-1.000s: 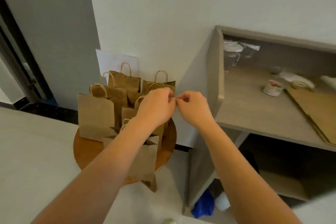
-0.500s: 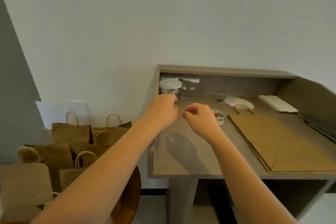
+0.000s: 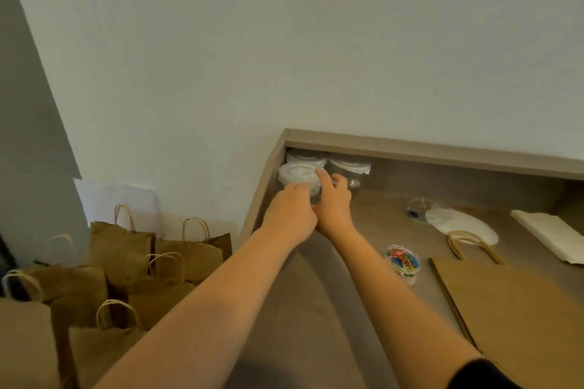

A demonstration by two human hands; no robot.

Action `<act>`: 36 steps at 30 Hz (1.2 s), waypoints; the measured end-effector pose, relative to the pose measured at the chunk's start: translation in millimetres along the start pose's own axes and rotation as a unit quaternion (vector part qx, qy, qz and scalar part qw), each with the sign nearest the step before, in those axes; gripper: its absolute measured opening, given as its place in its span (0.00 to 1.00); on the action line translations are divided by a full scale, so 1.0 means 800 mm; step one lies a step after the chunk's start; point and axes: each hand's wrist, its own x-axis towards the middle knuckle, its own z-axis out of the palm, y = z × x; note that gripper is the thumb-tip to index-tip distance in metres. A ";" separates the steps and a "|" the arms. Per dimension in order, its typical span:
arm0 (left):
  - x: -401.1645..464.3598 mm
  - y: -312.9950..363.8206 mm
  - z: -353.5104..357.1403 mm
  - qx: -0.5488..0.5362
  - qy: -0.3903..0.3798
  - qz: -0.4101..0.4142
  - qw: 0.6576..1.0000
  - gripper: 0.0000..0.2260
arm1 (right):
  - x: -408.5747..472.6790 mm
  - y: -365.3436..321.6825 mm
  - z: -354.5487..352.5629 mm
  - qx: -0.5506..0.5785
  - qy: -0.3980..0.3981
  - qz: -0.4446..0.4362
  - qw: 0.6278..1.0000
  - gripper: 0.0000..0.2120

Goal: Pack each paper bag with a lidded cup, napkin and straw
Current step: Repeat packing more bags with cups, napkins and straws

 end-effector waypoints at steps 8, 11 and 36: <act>0.006 -0.011 0.009 0.002 -0.002 -0.053 0.999 0.17 | 0.042 0.013 0.022 0.084 -0.011 -0.026 0.996 0.27; 0.006 -0.012 0.008 -0.015 -0.003 -0.062 0.998 0.19 | 0.038 0.020 0.016 0.090 0.001 -0.045 0.995 0.27; -0.020 -0.019 -0.027 -0.111 -0.090 -0.020 0.990 0.12 | -0.025 0.011 -0.060 -0.076 -0.115 -0.058 0.989 0.38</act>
